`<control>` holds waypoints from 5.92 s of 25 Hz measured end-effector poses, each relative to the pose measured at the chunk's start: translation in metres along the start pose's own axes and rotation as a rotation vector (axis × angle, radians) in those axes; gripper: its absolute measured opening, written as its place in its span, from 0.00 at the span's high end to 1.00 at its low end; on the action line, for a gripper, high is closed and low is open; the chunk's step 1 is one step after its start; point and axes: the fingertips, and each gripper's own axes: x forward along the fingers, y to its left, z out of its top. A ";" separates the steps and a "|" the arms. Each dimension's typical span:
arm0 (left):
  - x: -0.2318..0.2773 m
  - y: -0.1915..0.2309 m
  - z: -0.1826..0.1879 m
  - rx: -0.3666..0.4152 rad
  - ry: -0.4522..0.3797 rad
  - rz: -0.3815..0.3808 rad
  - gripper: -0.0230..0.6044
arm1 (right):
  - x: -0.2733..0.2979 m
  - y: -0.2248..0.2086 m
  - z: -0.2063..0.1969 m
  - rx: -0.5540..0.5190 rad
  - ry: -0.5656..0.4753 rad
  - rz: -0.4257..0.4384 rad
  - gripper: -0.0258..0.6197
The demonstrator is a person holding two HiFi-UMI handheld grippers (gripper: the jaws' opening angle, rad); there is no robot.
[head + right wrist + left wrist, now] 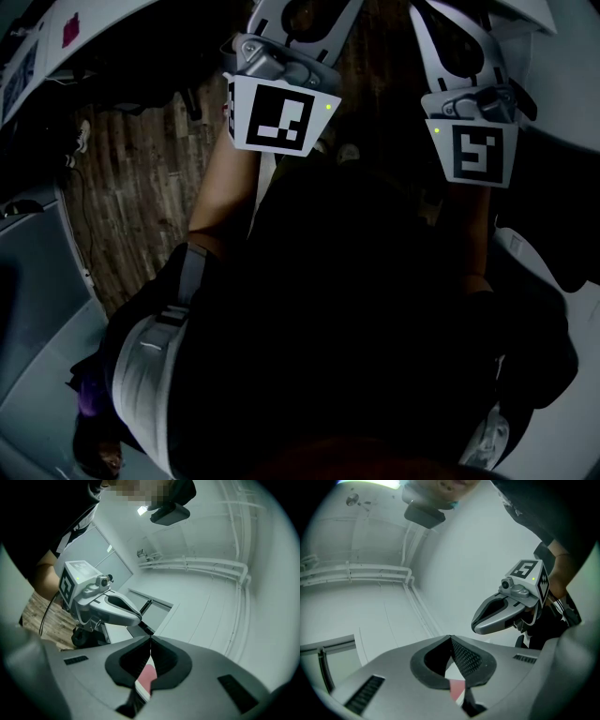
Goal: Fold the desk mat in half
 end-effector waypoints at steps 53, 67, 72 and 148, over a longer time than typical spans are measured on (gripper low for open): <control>0.150 0.117 -0.131 0.045 0.097 0.068 0.94 | 0.183 -0.090 -0.112 0.039 -0.025 0.062 0.91; 0.249 0.132 -0.158 0.071 0.118 0.082 0.94 | 0.231 -0.158 -0.176 0.068 -0.058 0.099 0.91; 0.267 0.137 -0.166 0.071 0.129 0.081 0.94 | 0.242 -0.173 -0.183 0.068 -0.073 0.102 0.91; 0.411 0.233 -0.322 -0.103 0.019 -0.153 0.94 | 0.425 -0.237 -0.297 0.152 0.168 -0.022 0.91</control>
